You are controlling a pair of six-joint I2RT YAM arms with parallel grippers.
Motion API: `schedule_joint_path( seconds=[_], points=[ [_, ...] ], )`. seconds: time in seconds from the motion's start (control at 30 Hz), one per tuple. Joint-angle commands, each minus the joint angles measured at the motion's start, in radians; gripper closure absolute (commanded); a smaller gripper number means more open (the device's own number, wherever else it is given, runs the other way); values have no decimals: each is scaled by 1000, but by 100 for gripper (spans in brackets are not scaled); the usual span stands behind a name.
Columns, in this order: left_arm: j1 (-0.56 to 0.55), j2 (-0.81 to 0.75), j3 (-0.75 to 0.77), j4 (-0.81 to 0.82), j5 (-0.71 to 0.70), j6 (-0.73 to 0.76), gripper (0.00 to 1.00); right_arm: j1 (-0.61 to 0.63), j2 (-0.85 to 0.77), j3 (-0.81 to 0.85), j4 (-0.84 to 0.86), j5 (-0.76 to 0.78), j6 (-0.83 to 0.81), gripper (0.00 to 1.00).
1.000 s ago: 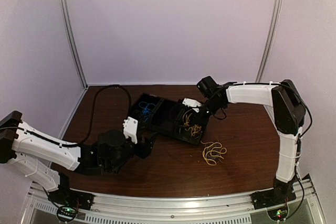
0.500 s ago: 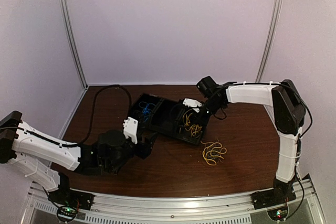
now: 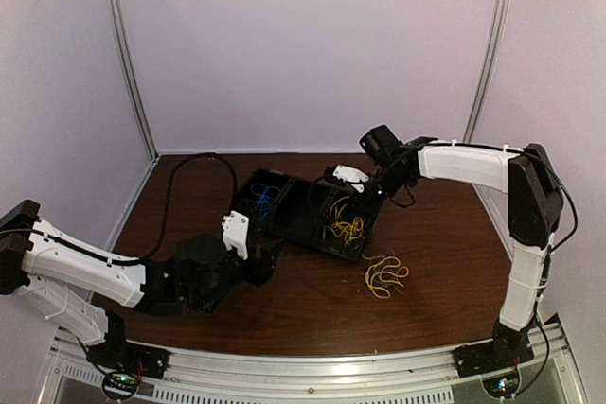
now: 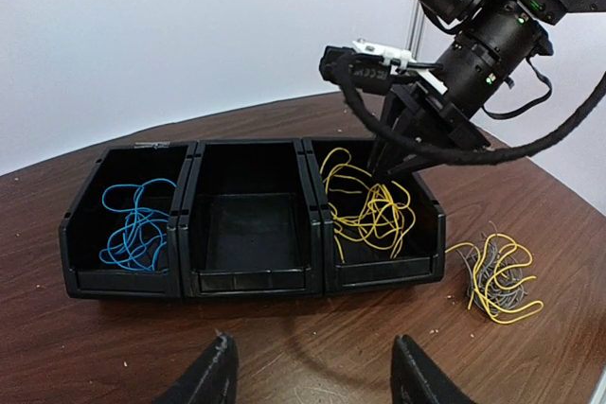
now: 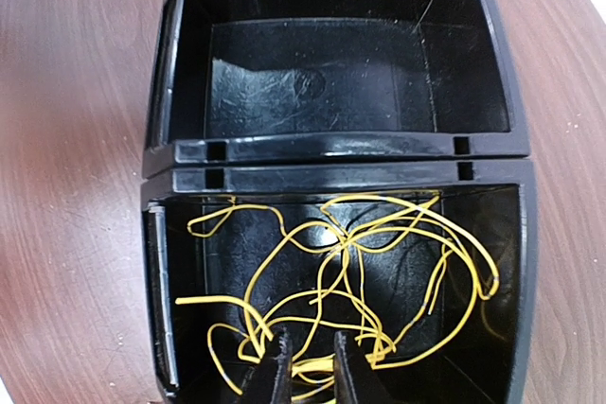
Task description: Untangle the cables
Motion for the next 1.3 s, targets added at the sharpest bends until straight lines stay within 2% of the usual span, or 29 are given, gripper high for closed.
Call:
schedule_joint_path(
  seconds=[0.0, 0.3, 0.53, 0.7, 0.9, 1.27],
  points=[
    [-1, 6, 26, 26, 0, 6, 44, 6, -61, 29, -29, -12, 11, 81],
    [0, -1, 31, 11, 9, 8, 43, 4, -224, -23, -107, -31, -2, 79],
    [-1, 37, 57, 17, 47, 31, 42, -10, -434, -191, -150, -6, -39, 81],
    [0, 87, 100, 24, 62, 66, 40, -11, -520, -322, -202, -45, -118, 83],
    [0, 133, 137, 23, 91, 70, 40, -11, -517, -429, -193, -9, -154, 85],
    [1, 103, 111, 5, 79, 45, 40, -11, -441, -482, -175, 26, -227, 84]
  ],
)
